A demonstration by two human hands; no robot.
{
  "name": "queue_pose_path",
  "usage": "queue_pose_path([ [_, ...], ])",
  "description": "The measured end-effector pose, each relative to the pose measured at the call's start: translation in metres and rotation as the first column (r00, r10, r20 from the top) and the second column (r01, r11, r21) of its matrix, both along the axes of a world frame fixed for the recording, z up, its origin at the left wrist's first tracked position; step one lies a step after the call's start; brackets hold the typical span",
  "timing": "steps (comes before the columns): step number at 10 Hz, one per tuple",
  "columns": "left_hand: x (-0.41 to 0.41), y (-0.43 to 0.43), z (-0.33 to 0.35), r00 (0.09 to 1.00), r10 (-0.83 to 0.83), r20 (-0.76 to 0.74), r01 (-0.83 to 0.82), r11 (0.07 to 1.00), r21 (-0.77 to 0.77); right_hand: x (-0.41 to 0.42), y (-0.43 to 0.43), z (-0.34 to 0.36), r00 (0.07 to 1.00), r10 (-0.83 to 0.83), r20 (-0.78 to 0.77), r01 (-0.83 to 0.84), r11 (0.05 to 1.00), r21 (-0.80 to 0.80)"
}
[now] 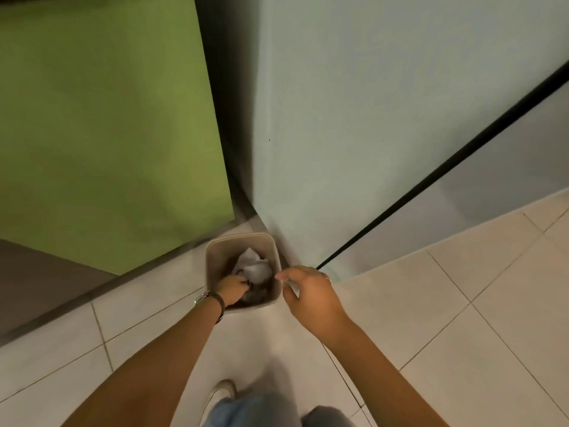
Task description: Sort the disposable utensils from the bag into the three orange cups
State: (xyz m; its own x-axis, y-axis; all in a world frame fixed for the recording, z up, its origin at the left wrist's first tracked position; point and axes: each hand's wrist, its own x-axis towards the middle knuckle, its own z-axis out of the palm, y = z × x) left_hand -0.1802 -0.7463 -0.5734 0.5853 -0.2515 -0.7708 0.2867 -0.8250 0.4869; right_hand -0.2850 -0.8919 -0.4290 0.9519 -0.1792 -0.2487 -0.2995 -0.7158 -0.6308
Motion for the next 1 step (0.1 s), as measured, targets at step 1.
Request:
queue_pose_path([
  [1, 0.0005, 0.0232, 0.0658, 0.993, 0.094, 0.065, -0.092, 0.995, -0.037, 0.0009, 0.0087, 0.0476, 0.998, -0.005, -0.058, 0.008, 0.999, 0.041],
])
